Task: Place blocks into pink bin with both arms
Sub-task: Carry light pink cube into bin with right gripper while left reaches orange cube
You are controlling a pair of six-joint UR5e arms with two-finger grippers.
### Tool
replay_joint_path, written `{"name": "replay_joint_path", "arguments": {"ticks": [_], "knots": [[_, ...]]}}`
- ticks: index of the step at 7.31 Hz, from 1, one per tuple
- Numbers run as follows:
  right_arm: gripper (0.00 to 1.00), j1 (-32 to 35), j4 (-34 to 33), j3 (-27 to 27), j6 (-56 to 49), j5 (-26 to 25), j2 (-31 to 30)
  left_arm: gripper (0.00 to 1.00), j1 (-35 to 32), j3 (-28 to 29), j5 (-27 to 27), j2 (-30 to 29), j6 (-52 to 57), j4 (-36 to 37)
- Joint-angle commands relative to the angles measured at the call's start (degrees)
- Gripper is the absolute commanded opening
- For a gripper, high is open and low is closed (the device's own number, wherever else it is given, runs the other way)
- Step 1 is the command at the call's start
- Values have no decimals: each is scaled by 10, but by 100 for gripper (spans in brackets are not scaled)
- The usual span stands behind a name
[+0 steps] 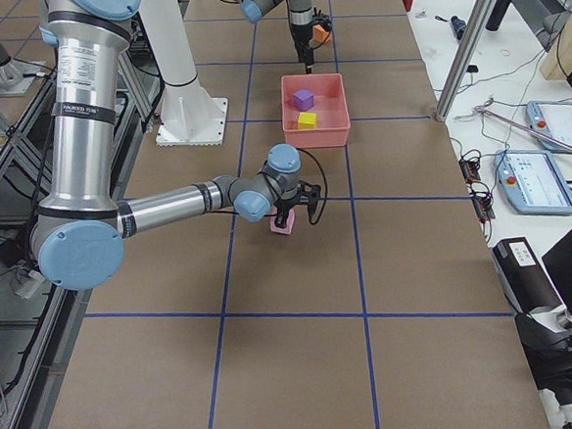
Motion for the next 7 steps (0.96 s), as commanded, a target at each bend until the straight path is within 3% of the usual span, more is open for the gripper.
{"name": "replay_joint_path", "arguments": {"ticks": [1, 2, 3, 4, 6, 7], "knots": [[0, 76, -146, 19, 1, 80, 146, 100, -81, -80, -35, 142, 182, -14], [0, 69, -304, 18, 9, 65, 287, 100, -123, -77, -55, 200, 276, -40], [0, 30, -379, 11, 51, 25, 385, 100, -165, -66, -88, 254, 339, -83], [0, -19, -378, 0, 129, -12, 440, 100, -201, -30, -110, 281, 375, -133], [0, -88, -375, -96, 197, -82, 553, 100, -270, 72, -153, 294, 472, -200], [0, -108, -366, -129, 205, -117, 577, 100, -287, 112, -165, 294, 500, -214]]}}
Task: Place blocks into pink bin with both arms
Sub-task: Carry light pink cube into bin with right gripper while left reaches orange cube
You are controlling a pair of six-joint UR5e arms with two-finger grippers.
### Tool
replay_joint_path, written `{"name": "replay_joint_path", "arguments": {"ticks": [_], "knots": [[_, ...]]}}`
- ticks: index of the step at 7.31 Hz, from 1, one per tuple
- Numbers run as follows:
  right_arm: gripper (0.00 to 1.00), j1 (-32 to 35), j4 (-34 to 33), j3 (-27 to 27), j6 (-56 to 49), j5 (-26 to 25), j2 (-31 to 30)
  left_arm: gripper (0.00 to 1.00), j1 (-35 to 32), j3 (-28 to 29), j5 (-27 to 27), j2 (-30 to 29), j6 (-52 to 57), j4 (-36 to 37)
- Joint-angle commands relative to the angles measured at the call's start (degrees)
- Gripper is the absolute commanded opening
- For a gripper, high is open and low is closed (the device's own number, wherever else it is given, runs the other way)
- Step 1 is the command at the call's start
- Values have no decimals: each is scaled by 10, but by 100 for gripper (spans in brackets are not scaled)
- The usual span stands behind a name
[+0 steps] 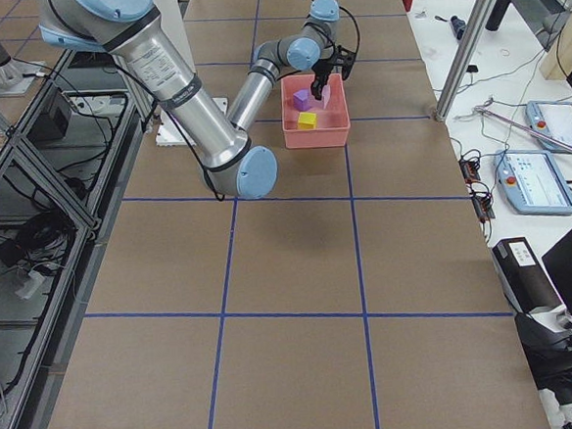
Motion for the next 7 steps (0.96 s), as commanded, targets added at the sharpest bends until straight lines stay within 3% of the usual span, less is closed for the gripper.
{"name": "replay_joint_path", "arguments": {"ticks": [1, 2, 4, 5, 6, 7], "knots": [[0, -44, 68, -89, 58, -54, 54, 100, -35, 69, -20, -1, 40, -28], [0, -54, 129, -141, 95, -71, 70, 100, -36, 81, -19, -2, 39, -28], [0, -64, 139, -189, 97, -90, 99, 100, -35, 118, -19, -15, 21, -25], [34, -65, 139, -189, 98, -94, 98, 100, -34, 142, -19, -43, -53, -25], [99, -65, 139, -189, 98, -107, 99, 100, -31, 149, -19, -43, -90, -21], [100, -65, 140, -189, 98, -114, 99, 100, -30, 159, -20, -43, -174, -23]]}}
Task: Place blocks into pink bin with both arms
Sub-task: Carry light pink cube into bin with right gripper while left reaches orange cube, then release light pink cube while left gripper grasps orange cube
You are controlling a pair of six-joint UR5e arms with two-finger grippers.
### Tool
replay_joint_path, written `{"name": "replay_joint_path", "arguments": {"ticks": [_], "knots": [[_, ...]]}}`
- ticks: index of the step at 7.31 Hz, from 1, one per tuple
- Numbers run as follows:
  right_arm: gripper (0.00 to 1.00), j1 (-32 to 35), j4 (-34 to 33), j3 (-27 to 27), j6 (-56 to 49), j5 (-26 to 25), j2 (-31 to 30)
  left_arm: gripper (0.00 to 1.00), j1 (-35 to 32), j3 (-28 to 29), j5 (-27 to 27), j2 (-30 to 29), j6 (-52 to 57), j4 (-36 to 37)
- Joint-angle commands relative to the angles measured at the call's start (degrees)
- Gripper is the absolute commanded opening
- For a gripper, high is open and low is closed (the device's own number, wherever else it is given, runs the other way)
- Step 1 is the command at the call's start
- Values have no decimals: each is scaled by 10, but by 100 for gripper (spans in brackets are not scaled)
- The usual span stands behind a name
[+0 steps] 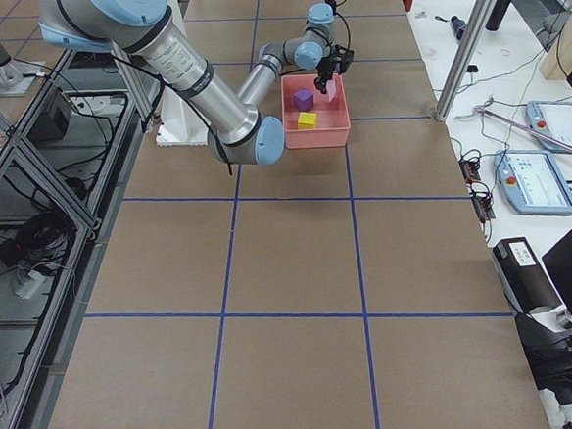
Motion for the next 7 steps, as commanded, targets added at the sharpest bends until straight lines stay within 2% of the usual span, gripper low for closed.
{"name": "replay_joint_path", "arguments": {"ticks": [1, 5, 7], "knots": [[100, -1, 1, 0, 1, -11, 1, 100, 2, 6, -2, 1, -143, -4], [100, 6, 15, 10, 3, -12, -7, 100, 5, 7, -2, 30, -176, -13], [100, 6, 15, 12, 3, -13, -16, 100, 22, 24, -2, 31, -223, -61]]}}
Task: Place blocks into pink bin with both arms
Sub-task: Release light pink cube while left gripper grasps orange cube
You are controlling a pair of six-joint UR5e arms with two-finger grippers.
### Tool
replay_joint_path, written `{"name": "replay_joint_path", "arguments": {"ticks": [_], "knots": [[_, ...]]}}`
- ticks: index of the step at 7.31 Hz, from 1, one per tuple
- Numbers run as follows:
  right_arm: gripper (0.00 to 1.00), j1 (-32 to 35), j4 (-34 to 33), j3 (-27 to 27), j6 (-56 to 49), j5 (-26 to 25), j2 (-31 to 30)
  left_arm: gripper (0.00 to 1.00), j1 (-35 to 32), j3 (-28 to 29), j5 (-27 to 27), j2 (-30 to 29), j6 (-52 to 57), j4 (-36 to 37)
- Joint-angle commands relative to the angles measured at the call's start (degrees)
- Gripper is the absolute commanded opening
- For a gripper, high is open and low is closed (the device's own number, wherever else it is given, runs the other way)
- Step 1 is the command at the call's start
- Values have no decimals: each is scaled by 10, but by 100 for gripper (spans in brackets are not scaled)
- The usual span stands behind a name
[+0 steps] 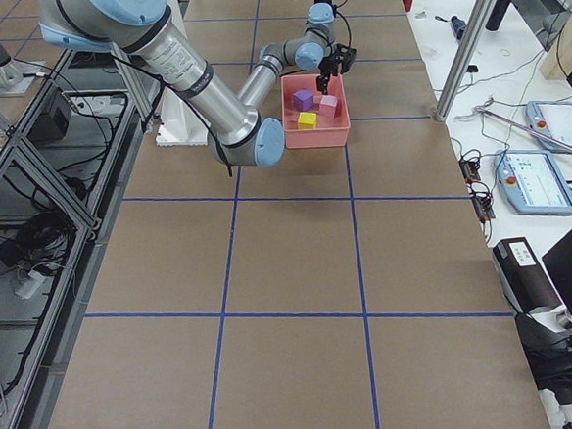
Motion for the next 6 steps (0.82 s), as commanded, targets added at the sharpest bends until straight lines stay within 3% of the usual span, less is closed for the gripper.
{"name": "replay_joint_path", "arguments": {"ticks": [1, 4, 5, 6], "knots": [[100, 0, 0, 8, 0, -1, -15, 100, 18, 16, 1, 0, -33, -36], [100, 0, 0, 25, 1, -1, -22, 100, 37, 24, 1, 0, -47, -49], [100, 0, 0, 29, 1, -1, -22, 89, 44, 28, 1, -1, -46, -51], [100, 7, -1, 47, -3, 0, -32, 27, 44, 29, 1, -1, -46, -60]]}}
